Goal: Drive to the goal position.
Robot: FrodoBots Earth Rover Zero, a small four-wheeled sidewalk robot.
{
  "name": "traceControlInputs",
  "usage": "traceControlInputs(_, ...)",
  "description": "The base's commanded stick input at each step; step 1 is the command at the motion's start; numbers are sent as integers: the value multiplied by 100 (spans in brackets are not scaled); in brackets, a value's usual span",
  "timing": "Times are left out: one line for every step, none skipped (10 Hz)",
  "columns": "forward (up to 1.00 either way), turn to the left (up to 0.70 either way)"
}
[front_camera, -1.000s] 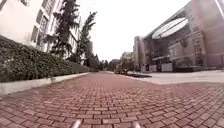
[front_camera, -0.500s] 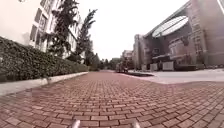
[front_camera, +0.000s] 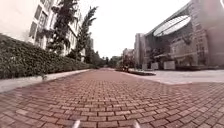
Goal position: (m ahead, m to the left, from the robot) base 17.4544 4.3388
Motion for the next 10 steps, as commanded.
traceControlInputs(70, 0)
traceControlInputs(70, 0)
traceControlInputs(70, 0)
traceControlInputs(70, 0)
traceControlInputs(70, 0)
traceControlInputs(70, 0)
traceControlInputs(70, 0)
traceControlInputs(70, 0)
traceControlInputs(70, 0)
traceControlInputs(70, 0)
